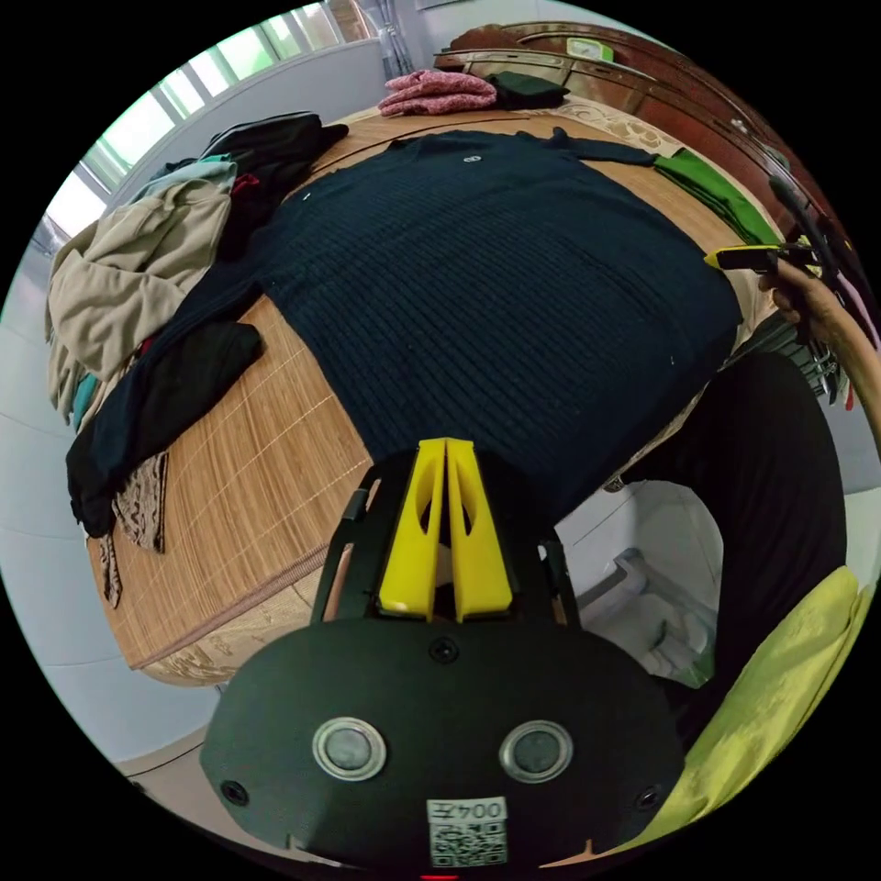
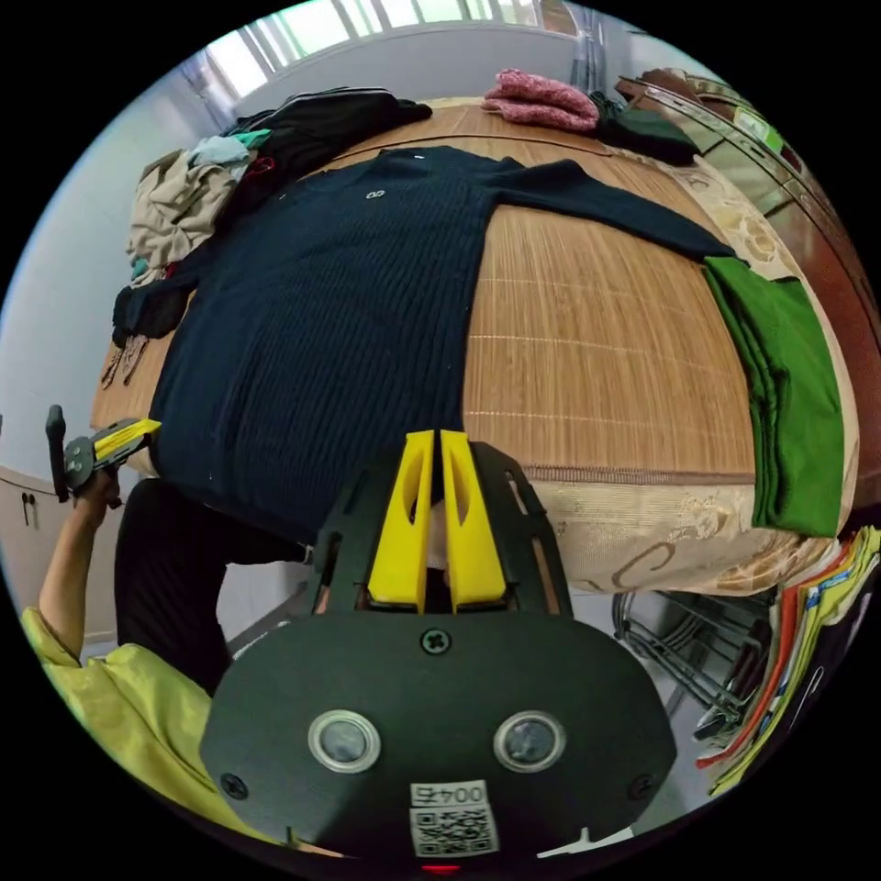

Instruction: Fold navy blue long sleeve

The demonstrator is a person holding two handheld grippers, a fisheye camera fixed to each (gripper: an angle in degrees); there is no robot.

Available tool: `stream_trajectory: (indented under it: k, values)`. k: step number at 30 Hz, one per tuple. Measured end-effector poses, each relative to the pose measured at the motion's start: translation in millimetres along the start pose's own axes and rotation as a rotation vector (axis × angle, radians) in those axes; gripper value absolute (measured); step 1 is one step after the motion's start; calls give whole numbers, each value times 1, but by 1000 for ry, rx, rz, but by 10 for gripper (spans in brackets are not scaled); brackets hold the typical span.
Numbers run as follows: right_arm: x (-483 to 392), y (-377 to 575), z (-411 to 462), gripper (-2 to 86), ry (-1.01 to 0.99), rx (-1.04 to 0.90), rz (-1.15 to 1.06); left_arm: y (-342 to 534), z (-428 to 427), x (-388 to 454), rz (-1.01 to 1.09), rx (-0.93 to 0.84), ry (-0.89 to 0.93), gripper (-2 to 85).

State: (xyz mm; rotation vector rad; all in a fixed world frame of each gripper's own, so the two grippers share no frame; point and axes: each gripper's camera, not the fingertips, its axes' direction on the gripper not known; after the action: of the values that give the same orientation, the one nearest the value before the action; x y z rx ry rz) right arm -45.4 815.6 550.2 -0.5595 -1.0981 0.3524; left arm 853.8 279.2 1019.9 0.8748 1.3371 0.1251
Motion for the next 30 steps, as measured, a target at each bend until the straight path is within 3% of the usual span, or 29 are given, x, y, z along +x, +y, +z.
stream_trajectory:
  k: [5,14,21,30]
  values:
    - [-19,-14,-18,68,-9,19,0,-2,-7,-14,-47,9,80,0]
    - [-65,-57,-2,82,-1,-73,-33,-13,8,-8,-28,-29,1,0]
    - [-90,-84,-18,84,-145,115,22,-24,-2,-29,-99,47,102,1]
    - [-148,-208,4,53,-180,-95,-103,-132,25,-57,-54,0,73,2]
